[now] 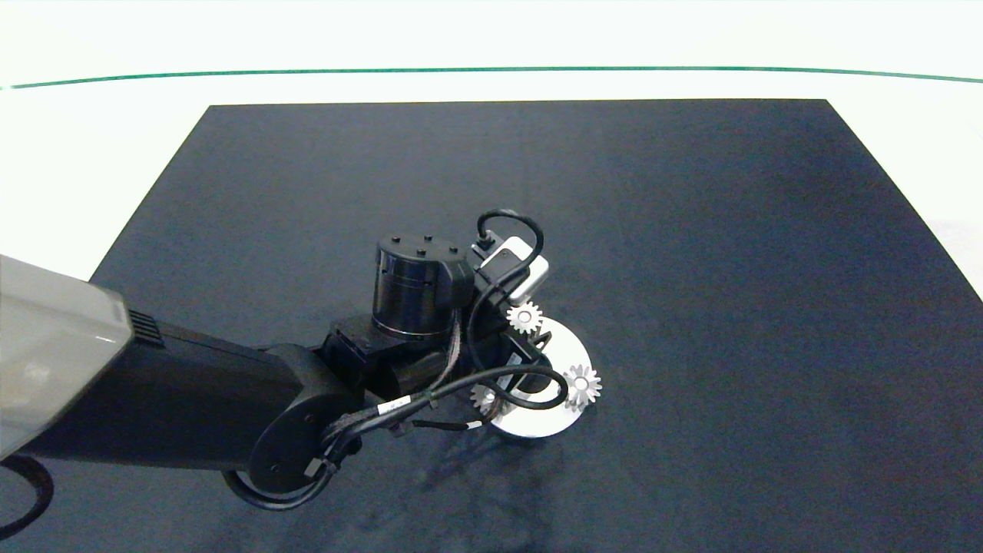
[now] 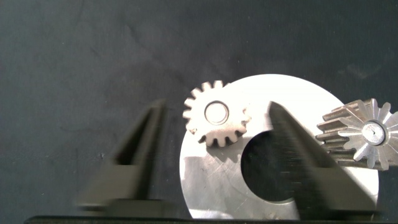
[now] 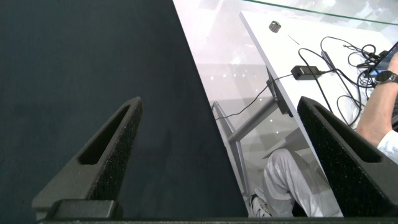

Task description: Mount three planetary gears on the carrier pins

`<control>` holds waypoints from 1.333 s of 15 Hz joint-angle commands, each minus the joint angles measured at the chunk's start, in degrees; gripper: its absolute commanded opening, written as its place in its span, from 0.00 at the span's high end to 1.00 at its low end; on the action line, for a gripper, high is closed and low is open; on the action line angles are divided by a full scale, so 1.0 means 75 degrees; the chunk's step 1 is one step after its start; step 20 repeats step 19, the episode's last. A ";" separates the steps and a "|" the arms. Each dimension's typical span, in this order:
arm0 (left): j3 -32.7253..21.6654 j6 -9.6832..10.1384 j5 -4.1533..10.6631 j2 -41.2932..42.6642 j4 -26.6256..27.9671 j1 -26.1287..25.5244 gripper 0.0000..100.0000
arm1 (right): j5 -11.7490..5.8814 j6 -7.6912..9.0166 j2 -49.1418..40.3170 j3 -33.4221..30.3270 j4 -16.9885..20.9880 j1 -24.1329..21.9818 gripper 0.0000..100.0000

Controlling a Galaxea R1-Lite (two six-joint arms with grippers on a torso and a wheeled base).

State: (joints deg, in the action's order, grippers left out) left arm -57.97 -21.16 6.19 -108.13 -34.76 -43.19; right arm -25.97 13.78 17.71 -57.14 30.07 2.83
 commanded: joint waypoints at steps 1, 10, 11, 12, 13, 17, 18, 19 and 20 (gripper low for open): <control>0.0159 -0.0014 0.0006 0.0589 0.0064 0.0169 0.00 | -0.0018 0.0015 0.0111 -0.0034 0.0010 0.0021 0.00; -0.0052 0.0068 -0.0076 0.5956 0.4693 0.4165 0.00 | -0.0007 -0.0020 0.1752 -0.0679 -0.0002 -0.0307 0.00; -0.0041 0.0162 -0.0064 0.6578 0.5150 0.4575 0.00 | -0.0007 -0.0020 0.1752 -0.0667 0.0021 -0.0447 0.00; -0.0041 0.0232 -0.0052 0.7163 0.5642 0.5079 0.00 | -0.0007 -0.0020 0.1705 -0.0632 0.0080 -0.0611 0.00; -0.0017 0.0290 -0.0064 0.7749 0.6005 0.5583 0.00 | -0.0007 -0.0009 0.1646 -0.0550 0.0185 -0.0787 0.00; 0.0557 0.0478 -0.0064 1.0175 0.7107 0.6310 0.00 | 0.0181 0.0003 0.0662 0.0212 0.0221 -0.0822 0.00; 0.0674 0.0478 -0.0076 1.0574 0.7353 0.6310 0.00 | 0.0368 0.0015 0.0392 0.0458 0.0221 -0.0822 0.00; 0.0909 0.0478 -0.0087 1.1230 0.7693 0.6298 0.00 | 0.0614 0.0015 -0.0100 0.0903 0.0221 -0.0858 0.00; 0.0909 0.0478 -0.0087 1.1230 0.7693 0.6298 0.00 | 0.0614 0.0015 -0.0100 0.0903 0.0221 -0.0858 0.00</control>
